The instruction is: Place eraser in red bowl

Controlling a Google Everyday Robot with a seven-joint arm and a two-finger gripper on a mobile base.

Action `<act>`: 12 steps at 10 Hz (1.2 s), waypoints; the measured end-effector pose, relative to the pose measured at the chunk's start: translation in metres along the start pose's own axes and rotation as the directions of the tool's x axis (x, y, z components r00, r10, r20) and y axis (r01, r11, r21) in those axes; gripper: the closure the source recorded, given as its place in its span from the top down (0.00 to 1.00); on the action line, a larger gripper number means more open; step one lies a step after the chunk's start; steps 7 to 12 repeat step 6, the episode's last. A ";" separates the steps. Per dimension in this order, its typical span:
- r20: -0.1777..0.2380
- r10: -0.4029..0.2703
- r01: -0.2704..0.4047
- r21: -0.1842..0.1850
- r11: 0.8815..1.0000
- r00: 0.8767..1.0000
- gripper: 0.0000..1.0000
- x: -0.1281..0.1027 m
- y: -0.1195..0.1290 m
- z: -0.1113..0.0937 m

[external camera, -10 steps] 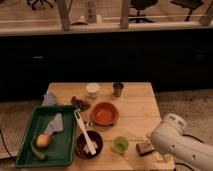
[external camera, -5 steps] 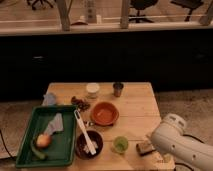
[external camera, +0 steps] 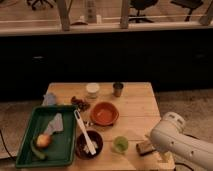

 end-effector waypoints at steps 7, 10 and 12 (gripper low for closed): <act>0.072 0.089 -0.086 -0.051 0.995 0.993 0.80 -0.002 -0.007 0.033; 0.072 0.089 -0.086 -0.051 0.995 0.993 0.80 -0.002 -0.007 0.033; 0.072 0.089 -0.086 -0.051 0.995 0.993 0.80 -0.002 -0.007 0.033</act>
